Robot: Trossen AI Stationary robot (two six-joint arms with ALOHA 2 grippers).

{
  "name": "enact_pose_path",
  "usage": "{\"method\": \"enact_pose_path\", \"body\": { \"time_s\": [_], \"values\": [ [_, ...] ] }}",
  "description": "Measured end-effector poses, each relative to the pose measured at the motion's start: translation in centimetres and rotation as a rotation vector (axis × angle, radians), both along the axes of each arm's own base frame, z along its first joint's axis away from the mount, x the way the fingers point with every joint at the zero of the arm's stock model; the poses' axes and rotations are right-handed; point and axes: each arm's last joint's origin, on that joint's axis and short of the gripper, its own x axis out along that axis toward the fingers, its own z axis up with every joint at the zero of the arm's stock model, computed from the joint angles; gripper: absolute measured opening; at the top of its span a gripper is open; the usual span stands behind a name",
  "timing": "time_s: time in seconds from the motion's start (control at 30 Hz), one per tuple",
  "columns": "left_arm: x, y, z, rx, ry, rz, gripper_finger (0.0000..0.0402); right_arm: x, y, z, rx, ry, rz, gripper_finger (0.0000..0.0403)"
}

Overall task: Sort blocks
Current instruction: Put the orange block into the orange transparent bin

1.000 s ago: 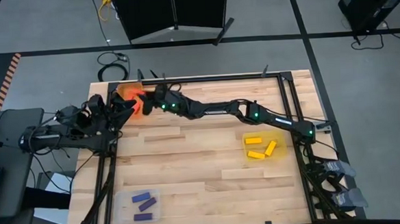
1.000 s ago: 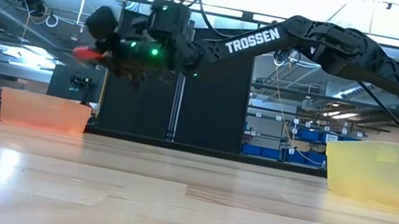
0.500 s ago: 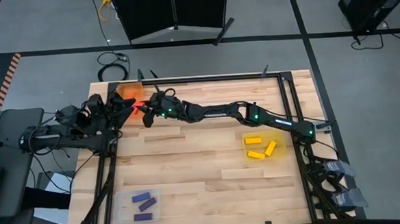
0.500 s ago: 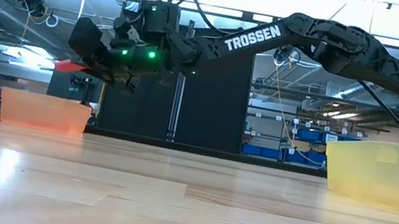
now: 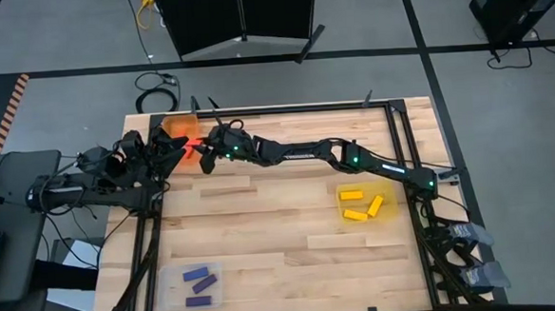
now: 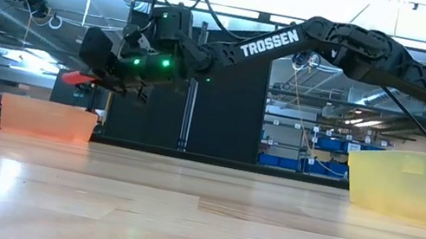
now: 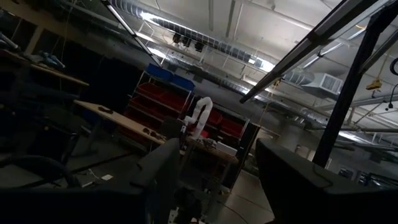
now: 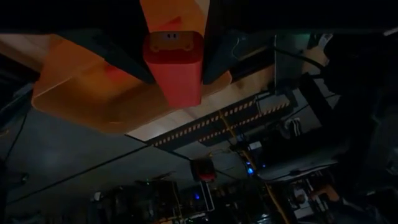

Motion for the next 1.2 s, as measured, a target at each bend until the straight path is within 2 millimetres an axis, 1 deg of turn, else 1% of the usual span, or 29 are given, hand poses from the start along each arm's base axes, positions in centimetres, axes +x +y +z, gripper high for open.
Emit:
{"method": "enact_pose_path", "body": {
  "time_s": [0.27,0.5,0.6,0.8,0.9,0.97,1.03,1.1,1.2],
  "values": [
    [0.0,0.0,0.0,0.015,0.004,0.007,0.0218,0.0,0.0,0.0,0.001,-0.002,0.018,0.0159],
    [0.0,0.0,0.0,0.015,0.004,0.006,0.0218,0.0,0.0,0.2,-0.004,-0.018,0.03,0.0207],
    [0.0,0.0,0.0,0.015,0.004,0.006,0.0218,0.0,0.0,0.2,-0.004,-0.019,0.03,0.0222],
    [0.0,0.0,0.0,0.014,0.004,0.006,0.0218,0.0,0.0,0.0,-0.029,0.008,0.05,0.0229],
    [0.0,0.0,0.0,0.012,0.004,0.005,0.0218,0.0,0.1,0.1,-0.038,0.022,0.092,0.0229],
    [0.0,0.0,0.0,-0.003,0.001,-0.002,0.0218,-0.1,0.3,0.3,-0.029,0.063,0.13,0.023],
    [0.0,0.0,0.0,-0.004,0.001,-0.008,0.0218,-0.4,0.7,0.3,-0.015,0.166,0.157,0.0233],
    [0.0,0.0,0.0,-0.003,0.002,-0.018,0.0218,-0.7,1.4,-0.3,-0.023,0.293,0.155,0.0236],
    [0.1,-0.1,-0.1,-0.001,0.013,-0.022,0.0218,-1.0,2.9,-1.5,-0.047,0.441,0.123,0.0244]
  ]
}}
